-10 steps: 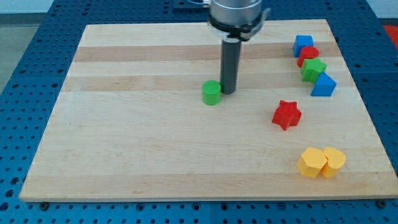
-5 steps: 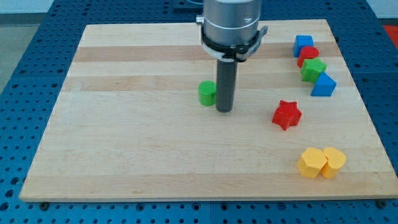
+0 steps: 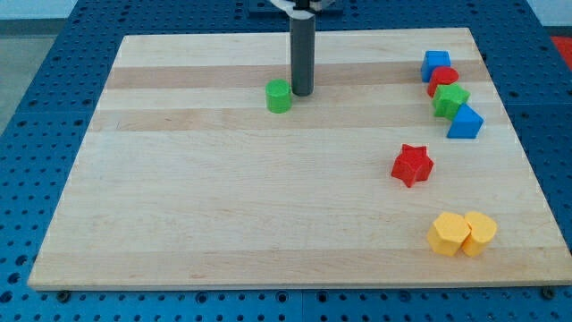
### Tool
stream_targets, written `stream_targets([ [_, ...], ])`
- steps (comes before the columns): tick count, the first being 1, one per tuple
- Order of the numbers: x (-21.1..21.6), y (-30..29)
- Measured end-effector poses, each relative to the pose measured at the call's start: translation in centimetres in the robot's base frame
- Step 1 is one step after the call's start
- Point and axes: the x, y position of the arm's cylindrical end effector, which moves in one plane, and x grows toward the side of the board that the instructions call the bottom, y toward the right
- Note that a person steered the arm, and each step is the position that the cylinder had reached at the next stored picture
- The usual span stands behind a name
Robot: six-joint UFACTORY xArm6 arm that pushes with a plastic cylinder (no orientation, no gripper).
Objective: Place green circle at the top center of the board
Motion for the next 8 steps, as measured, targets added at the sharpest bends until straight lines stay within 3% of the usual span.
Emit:
stream_targets([
  [1, 3.0, 0.0],
  [2, 3.4, -1.9],
  [4, -2.7, -4.0],
  [5, -3.5, -4.0],
  [7, -1.6, -9.5],
  [8, -4.5, -8.0],
])
